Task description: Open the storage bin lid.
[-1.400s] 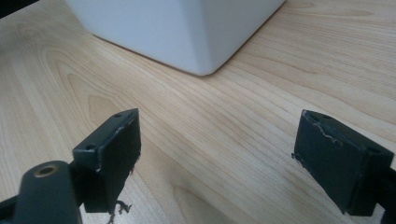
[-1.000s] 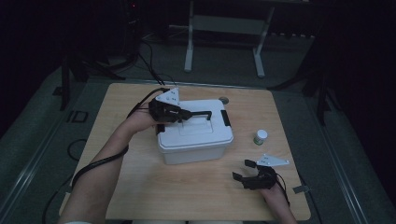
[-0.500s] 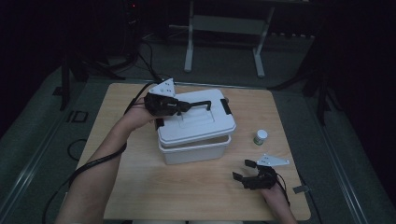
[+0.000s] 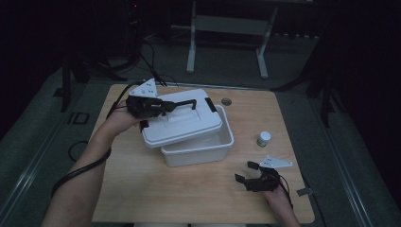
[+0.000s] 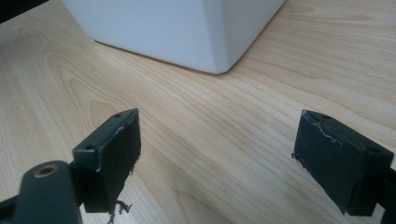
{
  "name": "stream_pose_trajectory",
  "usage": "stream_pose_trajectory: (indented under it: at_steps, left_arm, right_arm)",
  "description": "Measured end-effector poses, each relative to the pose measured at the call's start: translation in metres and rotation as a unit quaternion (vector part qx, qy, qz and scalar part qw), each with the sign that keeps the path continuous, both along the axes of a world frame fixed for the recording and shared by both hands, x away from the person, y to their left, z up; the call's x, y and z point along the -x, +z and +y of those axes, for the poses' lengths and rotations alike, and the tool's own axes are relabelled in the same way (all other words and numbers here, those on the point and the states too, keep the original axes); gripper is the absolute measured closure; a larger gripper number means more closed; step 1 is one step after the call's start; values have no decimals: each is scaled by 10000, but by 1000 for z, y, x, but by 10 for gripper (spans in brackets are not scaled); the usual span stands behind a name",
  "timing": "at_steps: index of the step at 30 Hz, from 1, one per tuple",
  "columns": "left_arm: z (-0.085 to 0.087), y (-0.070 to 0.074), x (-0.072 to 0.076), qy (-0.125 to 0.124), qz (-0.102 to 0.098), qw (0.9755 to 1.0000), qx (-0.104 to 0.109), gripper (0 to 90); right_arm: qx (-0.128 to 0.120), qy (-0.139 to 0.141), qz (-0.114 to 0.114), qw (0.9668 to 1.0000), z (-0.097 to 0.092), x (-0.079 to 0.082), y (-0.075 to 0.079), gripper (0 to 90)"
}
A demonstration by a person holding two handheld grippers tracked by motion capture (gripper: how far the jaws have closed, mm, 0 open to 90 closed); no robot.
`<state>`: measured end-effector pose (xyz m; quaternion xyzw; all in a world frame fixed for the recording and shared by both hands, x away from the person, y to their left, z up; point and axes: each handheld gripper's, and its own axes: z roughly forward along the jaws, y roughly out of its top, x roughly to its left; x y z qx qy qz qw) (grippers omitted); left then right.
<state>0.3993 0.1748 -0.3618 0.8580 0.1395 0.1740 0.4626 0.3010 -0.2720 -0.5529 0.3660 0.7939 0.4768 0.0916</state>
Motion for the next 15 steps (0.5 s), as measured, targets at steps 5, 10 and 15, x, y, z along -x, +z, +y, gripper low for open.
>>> stream_pose_trajectory:
  at_steps: [5,10,15]
  left_arm:
    - [23,-3,7,206,22,9998,29,835]
    - [48,-5,16,409,20,9992,40,835]
    - [76,-4,27,673,-21,9977,70,834]
  right_arm:
    - [3,17,27,10000,3,0,0,146]
    - [44,22,32,10000,6,0,0,146]
    - [56,32,27,10000,9,-1,1,146]
